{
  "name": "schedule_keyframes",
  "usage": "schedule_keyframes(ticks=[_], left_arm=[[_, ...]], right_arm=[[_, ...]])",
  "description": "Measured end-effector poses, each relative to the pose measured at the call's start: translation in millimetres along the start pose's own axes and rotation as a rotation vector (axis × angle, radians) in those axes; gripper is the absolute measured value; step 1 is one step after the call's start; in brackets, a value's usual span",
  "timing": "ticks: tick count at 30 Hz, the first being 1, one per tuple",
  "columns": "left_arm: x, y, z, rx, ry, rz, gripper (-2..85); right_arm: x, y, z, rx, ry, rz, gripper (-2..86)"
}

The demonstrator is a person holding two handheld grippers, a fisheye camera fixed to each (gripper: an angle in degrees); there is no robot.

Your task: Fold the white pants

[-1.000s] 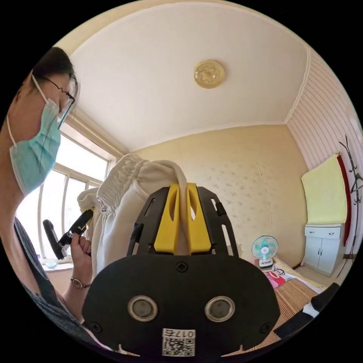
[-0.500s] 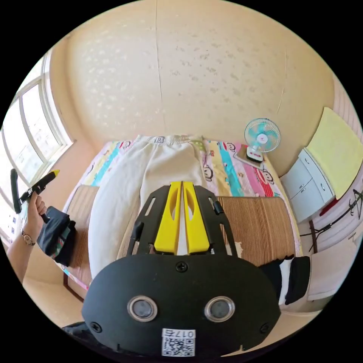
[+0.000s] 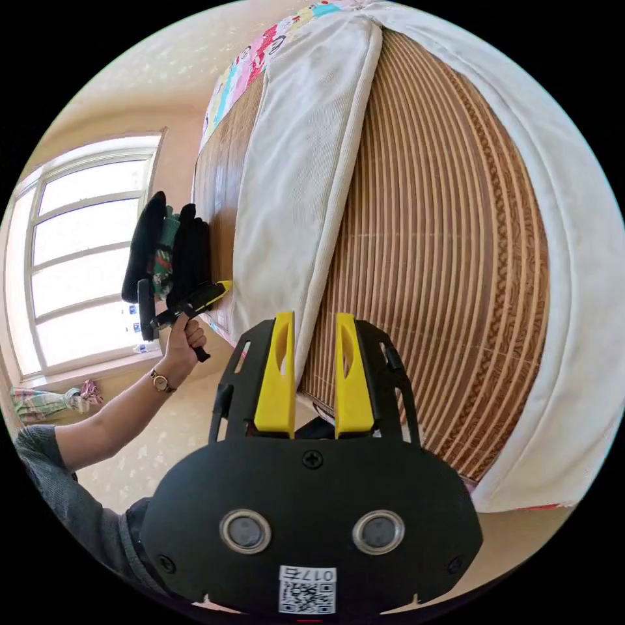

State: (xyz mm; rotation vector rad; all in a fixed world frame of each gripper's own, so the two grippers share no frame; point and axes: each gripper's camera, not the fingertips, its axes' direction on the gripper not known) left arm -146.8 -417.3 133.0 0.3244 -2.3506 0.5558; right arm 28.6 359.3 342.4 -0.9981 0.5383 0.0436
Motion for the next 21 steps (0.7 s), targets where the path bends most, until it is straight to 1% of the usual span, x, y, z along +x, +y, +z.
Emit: schedule_keyframes(ticks=[1,3,5,7,8,10,12,13,15,17,18,20,21], left_arm=[[-3,0,6,-0.005,0.004,0.043,11.3],[-2,2,2,0.023,-0.012,0.107,10.6],[-2,1,1,-0.015,-0.008,0.127,8.7],[-3,10,0,-0.087,0.035,0.157,4.3],[-3,15,0,-0.097,0.026,0.164,4.1],[-2,36,-1,-0.14,0.014,0.226,3.7],[-5,51,-3,-0.173,0.01,0.243,3.6],[-11,58,-8,-0.17,0.013,0.213,3.5],[-25,66,-27,-0.113,-0.001,0.117,3.8],[-30,71,-55,-0.009,-0.009,0.067,4.7],[-24,71,-71,0.05,0.015,0.07,5.2],[7,68,-77,0.082,0.12,0.146,5.9],[42,63,-67,0.035,0.2,0.262,6.6]], right_arm=[[2,-1,5,-0.025,-0.038,-0.003,8.6],[-1,-2,10,-0.079,-0.003,-0.009,7.7],[-5,6,-15,-0.034,0.107,0.0,5.0],[-3,15,-31,-0.098,0.038,-0.033,3.9],[0,28,-42,-0.135,0.032,-0.049,3.6],[4,52,-64,-0.153,0.084,-0.085,3.5],[14,70,-93,-0.187,0.069,-0.066,3.5],[23,80,-119,-0.218,0.034,-0.051,3.7],[34,98,-176,-0.16,0.017,-0.048,4.5],[62,122,-268,-0.009,0.108,0.027,6.4],[71,129,-292,0.033,0.141,0.061,6.7],[116,156,-387,0.219,0.278,0.2,8.1],[127,163,-408,0.259,0.315,0.233,8.5]])
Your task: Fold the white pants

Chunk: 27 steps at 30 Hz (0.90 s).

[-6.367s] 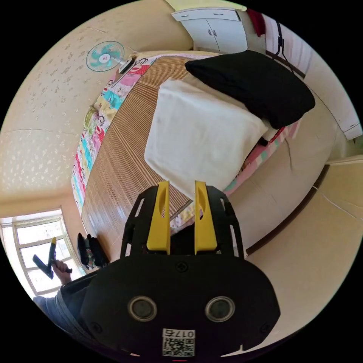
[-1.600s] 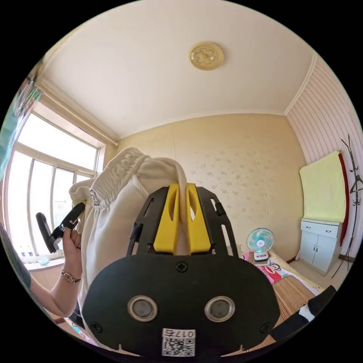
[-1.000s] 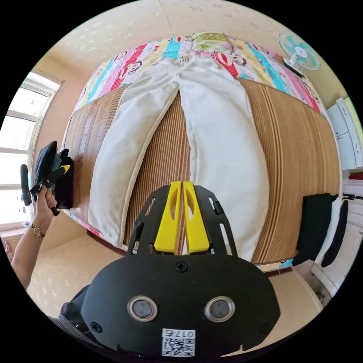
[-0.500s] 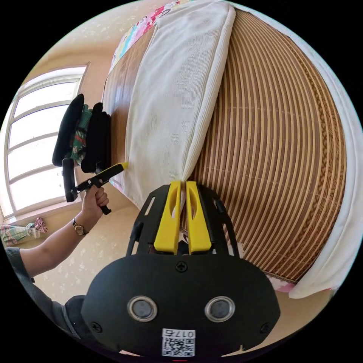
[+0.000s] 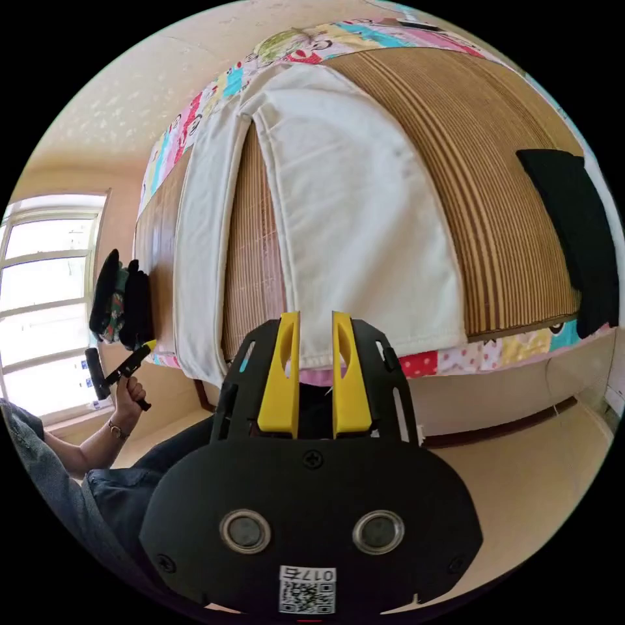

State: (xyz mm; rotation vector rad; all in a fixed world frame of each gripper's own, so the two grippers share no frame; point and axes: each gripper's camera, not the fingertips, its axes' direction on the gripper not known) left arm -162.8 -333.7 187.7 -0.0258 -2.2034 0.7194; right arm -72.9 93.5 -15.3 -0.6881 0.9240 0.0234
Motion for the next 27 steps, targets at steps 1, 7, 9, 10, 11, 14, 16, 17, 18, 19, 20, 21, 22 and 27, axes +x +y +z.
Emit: schedule_keyframes(ticks=[1,7,9,10,11,14,16,17,18,19,20,21,22,27], left_arm=[[32,-13,25,-0.077,0.078,0.099,7.3],[158,-63,143,-0.177,0.302,0.259,10.4],[185,-70,169,-0.176,0.28,0.264,10.6],[201,-69,182,-0.152,0.222,0.302,10.7],[208,-67,189,-0.148,0.178,0.329,10.7],[221,-53,214,-0.175,0.043,0.343,8.5],[222,-36,217,-0.197,0.047,0.405,3.6],[221,-31,217,-0.212,0.052,0.419,3.2],[218,-23,212,-0.251,0.062,0.429,2.3],[212,-14,201,-0.269,0.11,0.433,1.8],[208,-8,195,-0.267,0.149,0.441,1.6],[199,3,184,-0.278,0.185,0.444,1.7],[186,14,180,-0.309,0.135,0.4,1.8],[145,35,122,-0.184,0.04,0.137,8.0]], right_arm=[[36,-4,-26,0.056,0.065,0.063,9.5],[141,-37,-49,-0.062,0.092,0.109,12.3],[147,-36,-43,-0.141,0.139,0.066,12.3],[150,-32,-42,-0.175,0.18,0.04,12.1],[151,-26,-49,-0.154,0.187,-0.003,11.6],[165,-15,-74,-0.166,0.097,-0.027,6.3],[170,-5,-90,-0.204,-0.008,-0.075,4.7],[171,5,-103,-0.216,-0.038,-0.093,4.2],[171,12,-112,-0.217,-0.057,-0.111,4.0],[171,28,-127,-0.215,-0.117,-0.145,3.6],[174,45,-141,-0.219,-0.181,-0.162,3.4],[178,54,-147,-0.218,-0.198,-0.161,3.3],[188,69,-155,-0.218,-0.199,-0.132,3.1],[177,90,-185,-0.26,-0.273,-0.086,2.9]])
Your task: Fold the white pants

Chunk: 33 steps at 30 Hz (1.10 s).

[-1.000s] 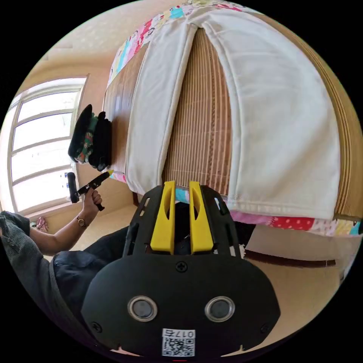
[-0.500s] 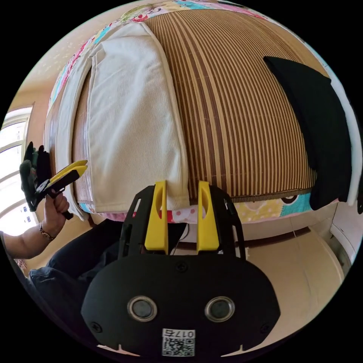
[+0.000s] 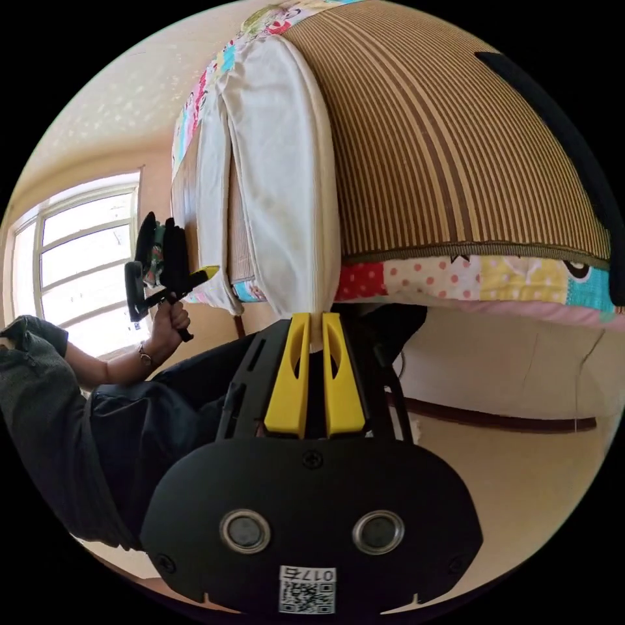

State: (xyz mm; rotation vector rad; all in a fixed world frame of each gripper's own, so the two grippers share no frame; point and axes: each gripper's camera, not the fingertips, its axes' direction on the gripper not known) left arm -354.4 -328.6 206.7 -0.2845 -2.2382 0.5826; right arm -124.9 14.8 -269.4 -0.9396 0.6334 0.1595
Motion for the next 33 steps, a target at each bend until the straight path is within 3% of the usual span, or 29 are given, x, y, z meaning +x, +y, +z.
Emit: schedule_keyframes(ticks=[3,7,9,10,13,16,18,20,26,30,33], left_arm=[[54,-6,-43,0.177,-0.068,0.17,11.9],[108,-41,-46,0.099,0.181,0.257,16.7],[109,-47,-39,0.056,0.15,0.205,15.2],[106,-50,-28,-0.03,0.103,0.147,10.2],[93,-41,-22,-0.048,0.171,0.102,4.7],[84,-29,-23,-0.026,0.196,0.083,4.0],[81,-24,-22,-0.004,0.203,0.078,4.0],[77,-20,-16,0.005,0.252,0.069,3.9],[68,-13,-4,-0.009,0.304,0.066,3.7],[40,0,-5,0.018,0.41,-0.026,3.7],[14,14,-14,0.066,0.533,-0.082,3.5]], right_arm=[[-73,4,-10,-0.07,-0.005,-0.24,2.9],[-156,-3,-23,-0.164,-0.116,-0.492,3.2],[-180,-8,-24,-0.218,-0.133,-0.594,3.6],[-193,-12,-23,-0.262,-0.134,-0.667,3.9],[-192,-31,-18,-0.442,-0.112,-0.825,5.0],[-142,-106,-30,-0.55,-0.045,-0.769,6.5],[-105,-187,-55,-0.47,-0.042,-0.649,7.3],[-62,-315,-98,-0.268,-0.045,-0.455,11.1],[-34,-555,-142,0.163,-0.15,-0.207,15.5],[-47,-621,-108,0.248,-0.197,-0.094,12.1],[-100,-626,-81,0.315,0.05,-0.133,5.5]])
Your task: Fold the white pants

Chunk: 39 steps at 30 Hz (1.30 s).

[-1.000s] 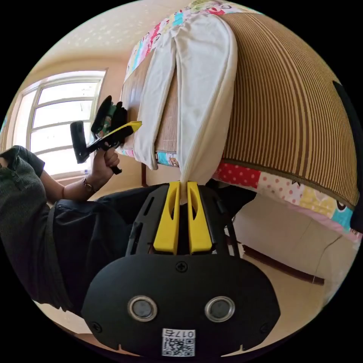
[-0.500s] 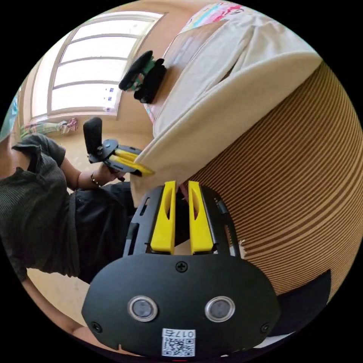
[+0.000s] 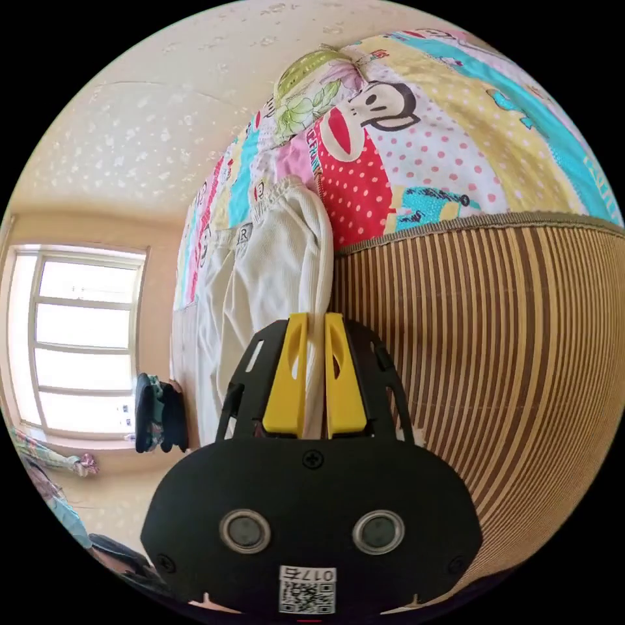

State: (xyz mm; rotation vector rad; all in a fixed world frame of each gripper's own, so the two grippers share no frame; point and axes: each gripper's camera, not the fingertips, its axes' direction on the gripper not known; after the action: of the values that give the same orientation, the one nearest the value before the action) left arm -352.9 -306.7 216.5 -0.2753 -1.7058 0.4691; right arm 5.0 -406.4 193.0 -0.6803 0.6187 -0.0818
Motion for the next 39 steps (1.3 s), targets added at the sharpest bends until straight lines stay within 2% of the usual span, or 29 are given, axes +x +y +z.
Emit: schedule_keyframes(ticks=[1,2,4,6,9,11,13,16,18,22,27,29,32,36,37,39], left_arm=[[-8,7,-12,0.022,0.067,-0.01,3.4],[-12,11,-20,0.035,0.106,-0.009,3.4],[-33,32,-62,0.091,0.218,-0.006,3.1],[-52,50,-103,0.135,0.244,-0.02,3.1],[-89,78,-175,0.196,0.174,-0.049,3.5],[-116,90,-211,0.24,0.103,-0.109,3.7],[-146,93,-241,0.232,-0.109,-0.156,4.1],[-179,85,-241,0.119,-0.357,-0.193,3.6],[-190,81,-235,0.084,-0.443,-0.211,2.5],[-188,77,-226,0.073,-0.424,-0.154,1.2],[-172,74,-223,0.052,-0.432,-0.129,3.0],[-168,73,-222,0.055,-0.433,-0.135,5.1],[-158,69,-211,0.026,-0.451,-0.101,7.8],[-151,54,-194,-0.097,-0.452,-0.085,5.3],[-145,49,-194,-0.152,-0.455,-0.039,4.2],[-135,44,-204,-0.216,-0.407,0.057,3.7]], right_arm=[[-37,10,2,0.063,0.176,-0.032,4.7],[-81,22,4,0.118,0.263,-0.104,4.3],[-153,45,3,0.211,0.355,-0.25,3.9],[-223,64,7,0.285,0.382,-0.39,3.9],[-317,65,49,0.283,0.287,-0.508,4.8],[-370,47,116,0.189,0.193,-0.532,6.3],[-388,38,165,0.129,0.17,-0.496,6.9],[-384,56,202,0.118,0.155,-0.374,7.4],[-371,93,206,0.089,0.074,-0.401,7.6],[-309,218,203,-0.049,0.154,-0.502,8.4],[-211,361,168,-0.162,0.151,-0.265,11.2],[-178,427,168,-0.254,0.066,-0.094,12.6],[-169,501,190,-0.366,-0.048,0.029,12.7],[-189,542,219,-0.504,-0.148,0.104,8.2],[-200,546,222,-0.55,-0.116,0.127,4.4],[-217,542,211,-0.57,-0.038,0.107,3.5]])
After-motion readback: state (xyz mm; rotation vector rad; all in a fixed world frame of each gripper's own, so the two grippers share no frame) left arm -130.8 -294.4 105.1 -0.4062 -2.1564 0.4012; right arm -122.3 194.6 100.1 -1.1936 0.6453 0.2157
